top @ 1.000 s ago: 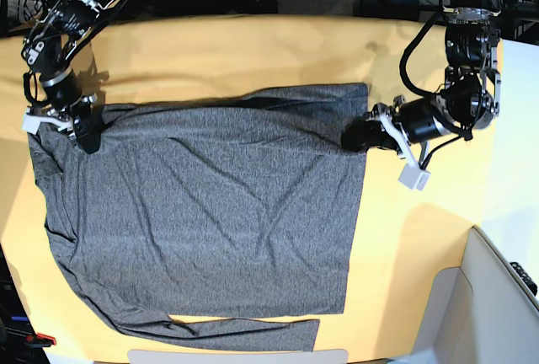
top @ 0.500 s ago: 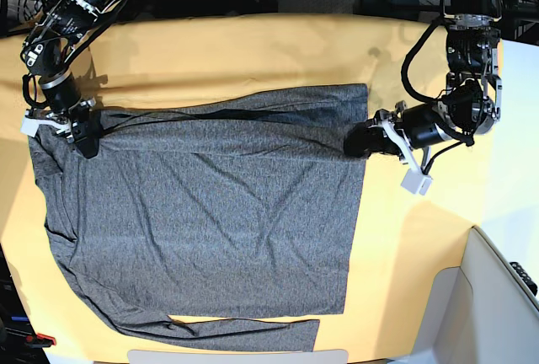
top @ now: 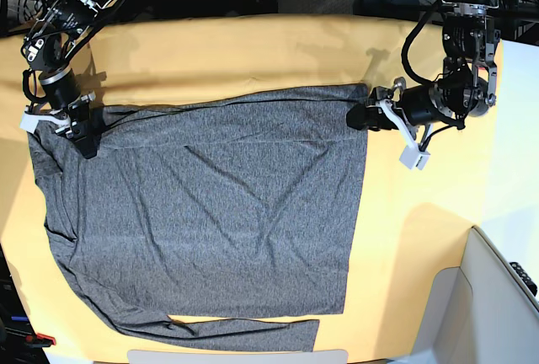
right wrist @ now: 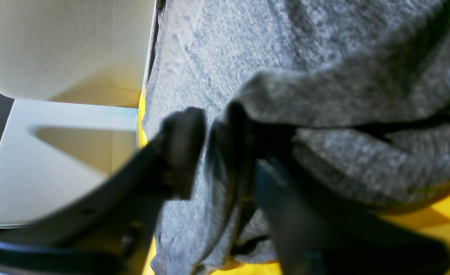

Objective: Fold the T-shirt properly
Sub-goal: 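Drag the shirt edge further, spreading the sleeve under the body, then open both grippers and regrasp the shirt edge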

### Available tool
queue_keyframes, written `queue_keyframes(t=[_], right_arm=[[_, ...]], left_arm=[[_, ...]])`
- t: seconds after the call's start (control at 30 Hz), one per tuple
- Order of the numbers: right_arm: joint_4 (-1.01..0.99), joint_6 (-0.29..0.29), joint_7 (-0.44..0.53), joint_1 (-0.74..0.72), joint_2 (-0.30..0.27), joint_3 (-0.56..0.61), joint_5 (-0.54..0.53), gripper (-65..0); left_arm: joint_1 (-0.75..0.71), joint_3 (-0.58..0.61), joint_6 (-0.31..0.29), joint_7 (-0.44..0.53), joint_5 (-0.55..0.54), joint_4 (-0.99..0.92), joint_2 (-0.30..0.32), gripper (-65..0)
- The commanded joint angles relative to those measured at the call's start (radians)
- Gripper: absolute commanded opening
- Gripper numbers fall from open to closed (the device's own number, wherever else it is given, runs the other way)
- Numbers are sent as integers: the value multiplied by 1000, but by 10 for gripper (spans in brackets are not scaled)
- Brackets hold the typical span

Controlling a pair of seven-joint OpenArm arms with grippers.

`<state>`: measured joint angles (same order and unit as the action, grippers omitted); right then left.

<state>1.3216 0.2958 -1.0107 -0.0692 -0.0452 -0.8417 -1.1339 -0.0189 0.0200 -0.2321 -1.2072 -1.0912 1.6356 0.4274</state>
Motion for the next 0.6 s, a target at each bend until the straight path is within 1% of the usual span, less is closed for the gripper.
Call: queue_keyframes(t=[0.0,0.07,0.13,0.23,0.33,0.47,0.57], right_arm=[[-9,-42,-30,21,3,-1,53,-388],[-7,-42,-30,22,1,-1,53,-325],[12,-42,-32,26,-2,-1,53,-277],[83,-42,-33,42,-2,-1,51,-236],[200,-42,-33,67,-2,5,51,-228],[341,-42,-33,99,-8,0,55,-228],[402,-45,-29,113,-51,-3,59,-229]], left_arm=[[23,-4,-3,13,-19,16,14,-423],[23,-4,-3,5,-19,16,15,-423],[23,-10,-3,-21,-19,16,15,-423],[23,-12,-3,-38,-19,22,15,-423],[23,-13,-3,-46,-19,24,17,-423],[23,-10,-3,-44,-23,24,43,-423],[23,-12,-3,-44,-22,24,44,-423]])
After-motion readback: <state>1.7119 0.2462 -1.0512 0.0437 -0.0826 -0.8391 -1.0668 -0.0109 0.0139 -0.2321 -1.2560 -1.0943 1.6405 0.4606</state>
